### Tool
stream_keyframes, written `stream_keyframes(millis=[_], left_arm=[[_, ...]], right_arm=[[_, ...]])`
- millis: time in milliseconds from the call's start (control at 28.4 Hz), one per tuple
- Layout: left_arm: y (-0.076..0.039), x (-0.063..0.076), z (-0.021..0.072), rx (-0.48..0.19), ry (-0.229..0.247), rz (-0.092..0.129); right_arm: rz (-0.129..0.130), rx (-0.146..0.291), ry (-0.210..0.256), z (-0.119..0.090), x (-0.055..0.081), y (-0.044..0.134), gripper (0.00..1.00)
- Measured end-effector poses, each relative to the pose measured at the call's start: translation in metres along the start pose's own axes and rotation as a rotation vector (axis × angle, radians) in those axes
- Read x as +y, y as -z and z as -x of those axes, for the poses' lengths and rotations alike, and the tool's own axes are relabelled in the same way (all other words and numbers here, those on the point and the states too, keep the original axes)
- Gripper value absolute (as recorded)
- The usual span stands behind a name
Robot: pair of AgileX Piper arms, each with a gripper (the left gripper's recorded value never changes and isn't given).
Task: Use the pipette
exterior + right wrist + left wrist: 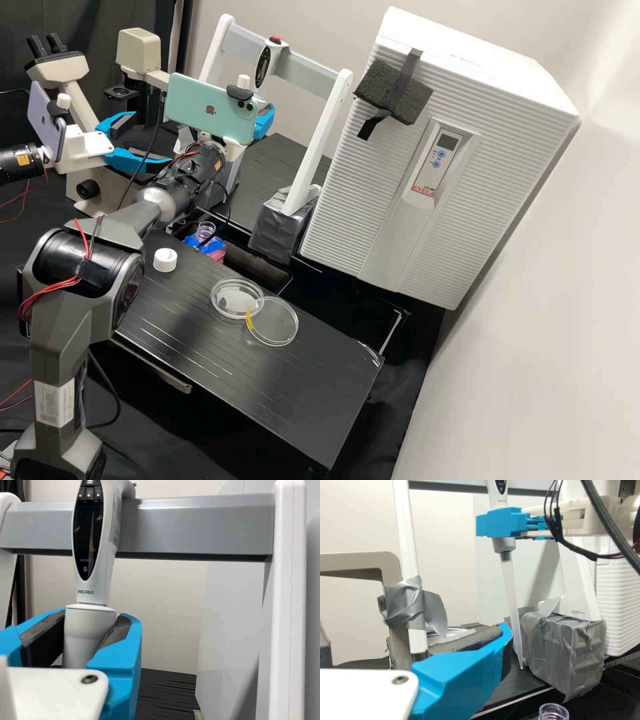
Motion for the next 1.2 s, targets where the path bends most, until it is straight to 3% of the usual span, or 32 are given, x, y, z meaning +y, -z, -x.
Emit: stream_keyframes(millis=[457,774,879,950,1055,1196], left_arm=[[0.0,0.0,0.0,0.0,0.0,0.002],[0.0,0.0,0.0,0.0,0.0,0.004],[0.0,0.0,0.0,0.0,0.0,0.015],[0.0,0.0,0.0,0.0,0.0,0.018],[0.0,0.0,0.0,0.0,0.0,0.02],[0.0,-0.001,0.0006,0.001,0.003,0.02]], right_arm=[[-0.001,0.003,0.003,0.0,-0.001,0.001,0.0],[-0.004,0.007,0.007,0.007,0.006,0.007,0.0],[-0.008,0.006,0.005,0.007,0.006,0.007,0.0],[0.005,0.005,0.005,0.007,0.006,0.007,0.0],[0.012,0.008,-0.007,0.006,0.009,0.009,0.0],[-0.009,0.01,-0.045,0.004,0.017,0.014,0.0]])
